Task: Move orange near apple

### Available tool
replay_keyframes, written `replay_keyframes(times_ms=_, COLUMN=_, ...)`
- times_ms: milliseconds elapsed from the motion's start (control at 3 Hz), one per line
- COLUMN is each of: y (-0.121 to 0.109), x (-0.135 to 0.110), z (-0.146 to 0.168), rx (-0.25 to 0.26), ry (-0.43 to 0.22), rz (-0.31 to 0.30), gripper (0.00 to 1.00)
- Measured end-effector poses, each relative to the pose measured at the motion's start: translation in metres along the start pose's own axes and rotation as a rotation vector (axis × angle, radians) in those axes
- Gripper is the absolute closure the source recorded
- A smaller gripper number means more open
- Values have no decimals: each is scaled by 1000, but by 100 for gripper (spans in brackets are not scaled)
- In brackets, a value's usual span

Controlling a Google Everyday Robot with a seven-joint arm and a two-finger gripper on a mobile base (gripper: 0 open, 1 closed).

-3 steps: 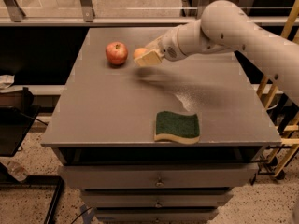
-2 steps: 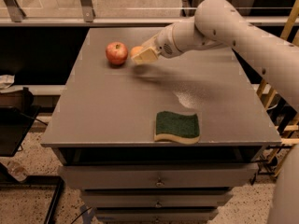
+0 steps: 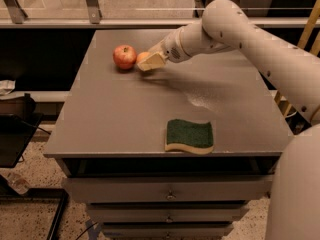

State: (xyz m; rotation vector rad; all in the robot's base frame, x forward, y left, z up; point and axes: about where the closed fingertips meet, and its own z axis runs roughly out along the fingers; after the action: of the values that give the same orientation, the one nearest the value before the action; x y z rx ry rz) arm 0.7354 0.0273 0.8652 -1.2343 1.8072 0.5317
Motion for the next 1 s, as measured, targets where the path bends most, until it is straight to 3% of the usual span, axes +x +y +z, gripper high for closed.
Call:
replay_keyframes(times_ms=333, y=-1, x=5, z=7, rx=-15, ry=1, rz=15, gripper=100)
replay_keyframes(times_ms=1000, y=3, x=5, z=12, rx=-24, ry=3, rz=14, gripper=58)
